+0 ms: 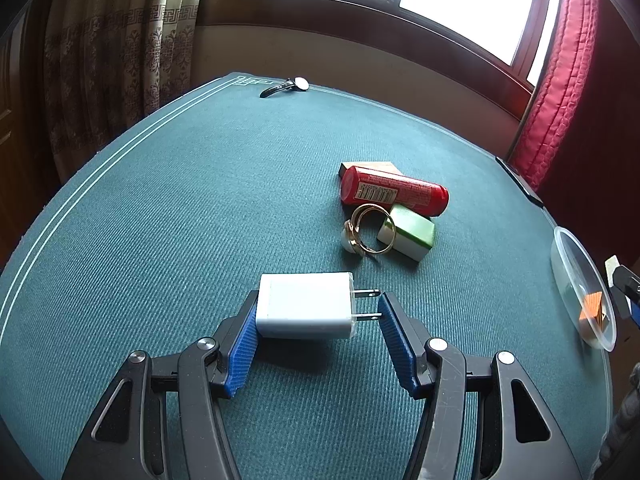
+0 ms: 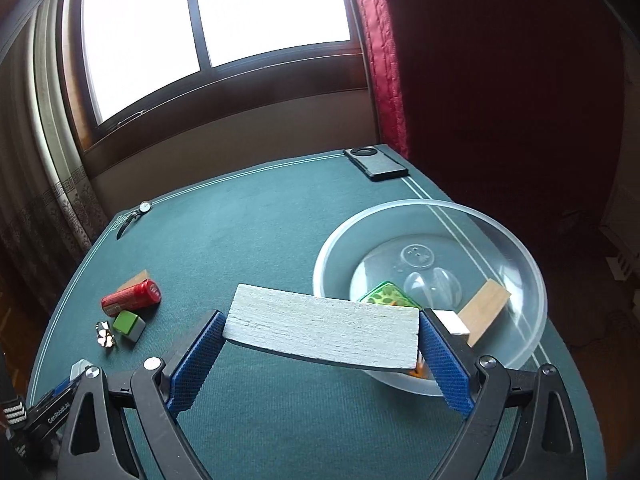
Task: Organize rigid objects
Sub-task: 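Carry the long white block into the clear bowl and open the right gripper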
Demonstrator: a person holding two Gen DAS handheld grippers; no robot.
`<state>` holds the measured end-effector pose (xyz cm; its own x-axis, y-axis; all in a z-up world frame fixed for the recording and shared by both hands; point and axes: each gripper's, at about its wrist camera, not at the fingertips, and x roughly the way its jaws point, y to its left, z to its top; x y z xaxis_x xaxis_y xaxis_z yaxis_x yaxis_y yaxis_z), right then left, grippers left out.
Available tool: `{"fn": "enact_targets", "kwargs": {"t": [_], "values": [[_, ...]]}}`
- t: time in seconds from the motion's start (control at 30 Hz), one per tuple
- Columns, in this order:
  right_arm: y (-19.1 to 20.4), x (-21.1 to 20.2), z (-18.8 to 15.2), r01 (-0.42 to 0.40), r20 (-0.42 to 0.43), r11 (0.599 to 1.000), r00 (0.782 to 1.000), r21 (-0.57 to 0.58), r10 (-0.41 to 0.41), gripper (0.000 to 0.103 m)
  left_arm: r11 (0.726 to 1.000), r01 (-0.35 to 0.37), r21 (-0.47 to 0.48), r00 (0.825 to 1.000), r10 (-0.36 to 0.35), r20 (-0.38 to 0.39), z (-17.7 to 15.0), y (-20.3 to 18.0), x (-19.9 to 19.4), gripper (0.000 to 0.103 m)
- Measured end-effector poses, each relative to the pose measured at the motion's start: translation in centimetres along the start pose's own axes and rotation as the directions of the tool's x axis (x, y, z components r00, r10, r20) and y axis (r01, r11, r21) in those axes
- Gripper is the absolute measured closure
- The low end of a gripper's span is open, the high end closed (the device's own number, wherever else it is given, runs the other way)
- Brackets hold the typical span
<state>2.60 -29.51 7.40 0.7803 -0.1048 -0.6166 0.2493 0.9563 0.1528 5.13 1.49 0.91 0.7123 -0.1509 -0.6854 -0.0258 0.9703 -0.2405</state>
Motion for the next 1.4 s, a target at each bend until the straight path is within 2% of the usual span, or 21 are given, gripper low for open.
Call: {"fn": "enact_targets", "kwargs": {"t": [0.27,0.5,0.77,0.9,1.17,1.4], "values": [[-5.1,-0.2,0.8,0.099,0.028,0.991,0.994,0.091,-0.102,0.006,1.000,-0.007,0.009,1.000,0.007,0.000,-0.1,-0.1,-0.2,0.044],[-8.7,0.4,1.1,0.163,0.019,0.973,0.986,0.163,-0.168,0.006,0.999,-0.011,0.034,1.000,0.011,-0.011,-0.4,-0.7,-0.2,0.044],[-10.7,1.7,1.5,0.179,-0.002,0.962,0.983,0.205,-0.182,0.006,0.998,-0.008,0.058,1.000,0.010,-0.025,-0.9,-2.0,-0.4,0.044],[-11.5,2.4,1.3,0.164,-0.030,0.961,0.986,0.225,-0.161,0.006,0.998,0.005,0.061,0.999,-0.003,-0.036,-0.9,-2.7,-0.5,0.044],[-13.0,1.6,0.5,0.161,-0.018,0.954,0.987,0.251,-0.162,0.006,0.996,0.012,0.089,0.999,-0.009,-0.037,-0.9,-4.4,-0.8,0.044],[-14.0,-0.2,-0.5,0.194,0.018,0.952,0.979,0.237,-0.204,0.006,0.990,0.034,0.136,0.999,-0.029,-0.033,-0.5,-7.0,-1.1,0.044]]}}
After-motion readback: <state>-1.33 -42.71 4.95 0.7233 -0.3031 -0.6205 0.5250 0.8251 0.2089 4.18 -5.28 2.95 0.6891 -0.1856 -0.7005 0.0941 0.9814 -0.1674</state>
